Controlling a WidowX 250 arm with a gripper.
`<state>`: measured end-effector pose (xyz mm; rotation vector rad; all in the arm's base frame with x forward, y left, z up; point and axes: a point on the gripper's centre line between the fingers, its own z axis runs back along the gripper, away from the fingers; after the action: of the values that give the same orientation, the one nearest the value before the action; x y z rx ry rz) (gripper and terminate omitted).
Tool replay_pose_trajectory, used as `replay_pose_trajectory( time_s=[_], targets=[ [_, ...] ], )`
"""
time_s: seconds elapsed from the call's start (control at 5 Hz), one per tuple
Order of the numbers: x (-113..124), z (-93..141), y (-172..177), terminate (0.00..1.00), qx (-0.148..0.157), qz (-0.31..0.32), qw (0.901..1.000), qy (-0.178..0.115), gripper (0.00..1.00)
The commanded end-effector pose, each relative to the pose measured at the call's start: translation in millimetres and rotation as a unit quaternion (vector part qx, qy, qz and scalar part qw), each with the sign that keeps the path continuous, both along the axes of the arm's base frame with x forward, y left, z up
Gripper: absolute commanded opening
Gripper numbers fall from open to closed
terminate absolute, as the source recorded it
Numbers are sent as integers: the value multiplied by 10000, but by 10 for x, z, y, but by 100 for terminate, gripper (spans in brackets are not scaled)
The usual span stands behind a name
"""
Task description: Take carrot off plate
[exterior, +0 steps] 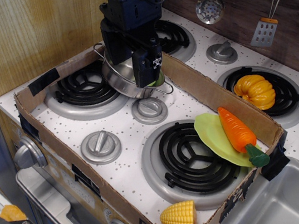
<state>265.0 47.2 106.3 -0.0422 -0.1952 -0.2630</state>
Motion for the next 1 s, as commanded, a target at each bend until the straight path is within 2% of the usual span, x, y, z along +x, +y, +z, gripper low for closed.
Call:
replay_pose_trajectory(
  time_s=[0.0,0.2,0.4,0.8],
  targets=[
    [0,0,0,0,0,0,10000,0,100],
    [46,107,-123,0,310,821,9961,24,100],
    [125,137,-307,0,297,1661,9855,200,100],
    [404,161,-709,0,353,3006,9519,485,100]
  ],
)
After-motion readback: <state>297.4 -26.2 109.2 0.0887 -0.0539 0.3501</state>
